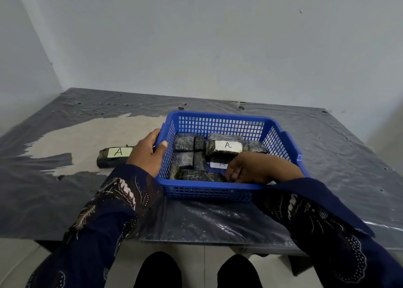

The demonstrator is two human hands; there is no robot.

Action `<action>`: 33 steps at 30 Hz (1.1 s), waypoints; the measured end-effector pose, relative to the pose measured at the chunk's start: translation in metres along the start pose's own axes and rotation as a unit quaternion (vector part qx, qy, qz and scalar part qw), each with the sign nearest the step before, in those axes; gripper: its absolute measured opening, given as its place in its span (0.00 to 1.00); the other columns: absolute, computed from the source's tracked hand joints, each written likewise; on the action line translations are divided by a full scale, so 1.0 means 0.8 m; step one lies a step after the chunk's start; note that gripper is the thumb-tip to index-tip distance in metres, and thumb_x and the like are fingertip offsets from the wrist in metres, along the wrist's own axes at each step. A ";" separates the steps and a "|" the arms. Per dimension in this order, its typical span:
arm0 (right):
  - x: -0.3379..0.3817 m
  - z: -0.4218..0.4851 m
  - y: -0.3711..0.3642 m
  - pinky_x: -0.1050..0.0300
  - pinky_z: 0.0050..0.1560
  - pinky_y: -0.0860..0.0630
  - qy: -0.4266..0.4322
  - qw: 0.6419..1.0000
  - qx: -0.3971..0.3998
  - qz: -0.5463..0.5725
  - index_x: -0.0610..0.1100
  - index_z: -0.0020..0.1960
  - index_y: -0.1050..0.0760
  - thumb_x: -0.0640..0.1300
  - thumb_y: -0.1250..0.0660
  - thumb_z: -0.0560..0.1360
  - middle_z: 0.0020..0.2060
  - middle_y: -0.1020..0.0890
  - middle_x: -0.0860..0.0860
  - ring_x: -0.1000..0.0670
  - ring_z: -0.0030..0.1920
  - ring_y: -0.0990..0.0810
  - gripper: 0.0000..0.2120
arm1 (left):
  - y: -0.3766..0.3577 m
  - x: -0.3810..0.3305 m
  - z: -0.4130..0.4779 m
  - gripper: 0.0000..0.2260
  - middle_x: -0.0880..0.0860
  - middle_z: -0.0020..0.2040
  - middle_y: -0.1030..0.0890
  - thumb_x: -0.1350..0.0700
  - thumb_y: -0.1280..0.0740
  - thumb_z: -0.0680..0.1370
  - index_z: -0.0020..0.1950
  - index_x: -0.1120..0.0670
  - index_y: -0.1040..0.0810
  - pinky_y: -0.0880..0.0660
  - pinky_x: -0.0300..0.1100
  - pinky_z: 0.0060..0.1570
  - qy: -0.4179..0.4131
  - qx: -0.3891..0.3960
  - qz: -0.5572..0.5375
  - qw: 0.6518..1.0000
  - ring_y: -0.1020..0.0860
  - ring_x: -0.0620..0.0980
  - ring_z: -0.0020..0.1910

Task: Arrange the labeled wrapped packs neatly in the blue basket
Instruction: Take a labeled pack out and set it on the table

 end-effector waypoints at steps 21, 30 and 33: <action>0.008 -0.070 0.007 0.56 0.53 0.17 0.166 0.794 -0.185 0.555 0.32 0.61 0.24 0.40 0.32 0.77 0.54 0.18 0.37 0.43 0.53 0.17 0.15 | -0.046 -0.109 -0.066 0.20 0.42 0.41 0.17 0.38 0.44 0.76 0.58 0.45 0.20 0.26 0.33 0.46 -0.120 0.136 -0.090 0.979 0.20 0.36 0.44; 0.029 -0.088 0.001 0.53 0.62 0.21 0.245 0.812 -0.261 0.462 0.35 0.63 0.27 0.26 0.30 0.73 0.63 0.19 0.46 0.46 0.64 0.19 0.20 | -0.032 -0.093 -0.069 0.22 0.42 0.60 0.20 0.61 0.30 0.76 0.67 0.46 0.27 0.26 0.30 0.56 -0.183 0.122 -0.141 0.965 0.22 0.37 0.58; 0.042 -0.085 -0.005 0.58 0.57 0.19 0.204 0.833 -0.278 0.433 0.45 0.66 0.28 0.31 0.28 0.74 0.61 0.18 0.50 0.50 0.60 0.16 0.24 | -0.021 -0.087 -0.070 0.23 0.43 0.61 0.21 0.63 0.29 0.75 0.66 0.46 0.26 0.27 0.28 0.56 -0.191 0.091 -0.129 0.969 0.23 0.36 0.60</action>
Point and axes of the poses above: each hand's wrist, its own z-axis towards the middle knuckle, its own y-axis out of the back of the hand, x = y × z, the point moved 3 cm from there along z, towards the middle knuckle
